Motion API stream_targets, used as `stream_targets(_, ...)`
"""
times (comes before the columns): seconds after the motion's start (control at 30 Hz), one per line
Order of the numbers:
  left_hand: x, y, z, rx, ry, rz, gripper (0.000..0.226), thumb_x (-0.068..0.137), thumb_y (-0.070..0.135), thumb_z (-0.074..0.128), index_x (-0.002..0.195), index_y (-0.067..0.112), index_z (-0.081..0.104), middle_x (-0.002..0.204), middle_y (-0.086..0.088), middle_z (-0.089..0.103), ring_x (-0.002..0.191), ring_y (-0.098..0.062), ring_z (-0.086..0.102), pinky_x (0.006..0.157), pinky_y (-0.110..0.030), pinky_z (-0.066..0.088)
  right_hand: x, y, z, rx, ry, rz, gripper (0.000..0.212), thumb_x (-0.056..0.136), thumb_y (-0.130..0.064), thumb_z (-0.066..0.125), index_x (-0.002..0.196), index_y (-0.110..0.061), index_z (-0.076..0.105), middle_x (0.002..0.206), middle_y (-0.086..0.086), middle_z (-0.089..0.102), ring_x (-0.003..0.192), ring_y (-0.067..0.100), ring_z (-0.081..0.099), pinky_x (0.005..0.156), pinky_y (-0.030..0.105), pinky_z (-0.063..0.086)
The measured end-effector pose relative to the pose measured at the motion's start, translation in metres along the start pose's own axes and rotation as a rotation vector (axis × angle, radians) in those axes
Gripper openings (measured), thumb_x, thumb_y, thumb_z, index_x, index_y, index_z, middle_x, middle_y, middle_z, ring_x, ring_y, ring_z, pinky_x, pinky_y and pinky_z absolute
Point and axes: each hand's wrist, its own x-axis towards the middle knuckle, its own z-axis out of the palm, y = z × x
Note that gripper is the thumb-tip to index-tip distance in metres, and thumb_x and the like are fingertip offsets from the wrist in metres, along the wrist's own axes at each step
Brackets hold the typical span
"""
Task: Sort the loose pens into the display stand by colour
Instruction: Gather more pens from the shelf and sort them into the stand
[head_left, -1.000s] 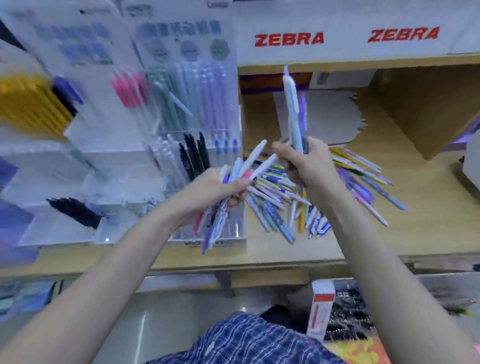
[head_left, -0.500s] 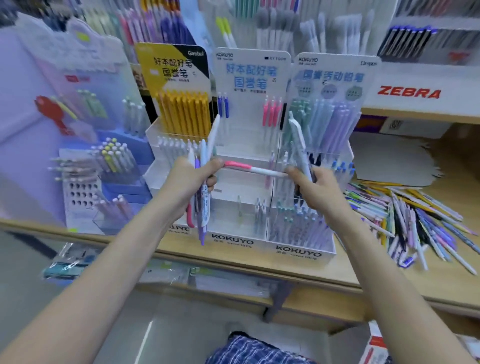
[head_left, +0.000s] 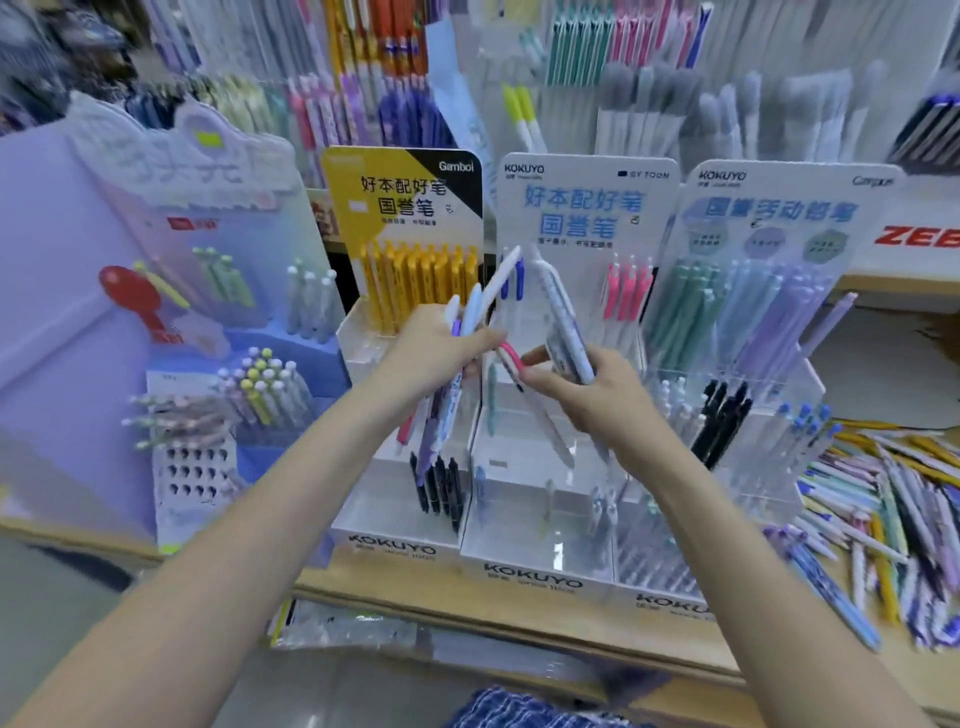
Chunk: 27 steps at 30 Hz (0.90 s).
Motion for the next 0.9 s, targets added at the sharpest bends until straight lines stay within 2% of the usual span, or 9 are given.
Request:
stream_targets(0.07,0.014,0.007,0.012,0.009,-0.037,0.056,0.024,0.084,0.018,0.067,0.066,0.014,0.052,0.052,-0.001,0.046,0.040,-0.006,0.046,0.051,-0.025,0.039,0.013,-0.006,0.003,-0.062,0.090,-0.032,0.017,0.078,-0.019,0.074,0.082,-0.008,0.062,0.056,0.001,0.050,0.041,0.002,0.044,0.044,0.014,0.036)
stream_targets(0.17,0.028,0.013,0.020,-0.040,-0.097,0.123,0.028,0.084,0.018,0.068,0.060,0.014,0.053,0.048,0.001,0.046,0.039,-0.006,0.045,0.043,-0.017,0.038,0.024,-0.014,-0.008,-0.249,0.191,-0.098,0.019,0.076,-0.016,0.076,0.073,-0.006,0.061,0.068,0.011,0.064,0.058,0.016,0.057,0.056,0.028,0.044)
stream_targets(0.23,0.038,0.012,0.020,-0.004,-0.105,0.160,0.023,0.084,0.021,0.067,0.068,0.009,0.057,0.050,0.001,0.048,0.043,-0.009,0.047,0.043,-0.017,0.039,0.026,-0.019,-0.027,-0.381,0.287,-0.123,0.021,0.077,-0.018,0.075,0.068,-0.010,0.058,0.065,0.004,0.063,0.057,0.013,0.058,0.055,0.024,0.043)
stream_targets(0.3,0.052,0.005,0.017,0.126,-0.076,0.193,0.021,0.086,0.022,0.065,0.071,0.010,0.056,0.054,0.000,0.050,0.049,-0.013,0.048,0.048,-0.021,0.040,0.027,-0.024,-0.049,-0.434,0.451,-0.131,0.028,0.079,-0.018,0.073,0.061,-0.015,0.052,0.056,-0.005,0.055,0.048,0.002,0.050,0.044,0.011,0.033)
stream_targets(0.43,0.077,-0.018,0.013,0.563,-0.126,0.203,0.032,0.090,0.021,0.057,0.060,0.017,0.045,0.055,0.002,0.042,0.048,-0.011,0.039,0.039,-0.014,0.029,0.040,-0.026,-0.071,-0.529,0.718,-0.172,0.029,0.082,-0.022,0.069,0.077,0.006,0.064,0.065,0.014,0.058,0.061,0.024,0.050,0.048,0.026,0.030)
stream_targets(0.53,0.089,-0.033,0.010,0.732,-0.201,0.145,0.018,0.090,0.022,0.057,0.077,0.010,0.055,0.060,0.002,0.045,0.049,-0.010,0.041,0.042,-0.017,0.025,0.056,-0.022,-0.054,-0.593,0.717,-0.194,0.031,0.086,-0.021,0.065,0.077,0.008,0.061,0.065,0.014,0.058,0.062,0.030,0.051,0.054,0.032,0.026)
stream_targets(0.63,0.101,-0.041,0.002,0.711,-0.287,0.109,0.020,0.088,0.022,0.059,0.091,0.002,0.062,0.069,-0.005,0.054,0.056,-0.017,0.048,0.048,-0.021,0.032,0.066,-0.019,-0.035,-0.676,0.732,-0.181,0.026,0.088,-0.022,0.063,0.072,-0.005,0.051,0.063,0.006,0.051,0.060,0.026,0.046,0.056,0.030,0.028)
stream_targets(0.73,0.108,-0.045,-0.003,0.667,-0.333,0.125,0.020,0.087,0.020,0.060,0.090,0.001,0.062,0.068,-0.006,0.052,0.057,-0.019,0.047,0.051,-0.025,0.033,0.075,-0.018,-0.026,-0.727,0.760,-0.103,0.026,0.089,-0.022,0.061,0.072,-0.008,0.047,0.066,0.009,0.051,0.062,0.026,0.045,0.056,0.030,0.029)
stream_targets(0.9,0.112,-0.048,-0.005,0.609,-0.359,0.176,0.015,0.087,0.017,0.059,0.086,0.002,0.058,0.063,-0.002,0.047,0.053,-0.016,0.044,0.047,-0.023,0.031,0.088,-0.022,-0.015,-0.918,0.755,0.072,0.026,0.092,-0.027,0.056,0.086,-0.002,0.057,0.078,0.017,0.058,0.072,0.033,0.054,0.057,0.035,0.034)
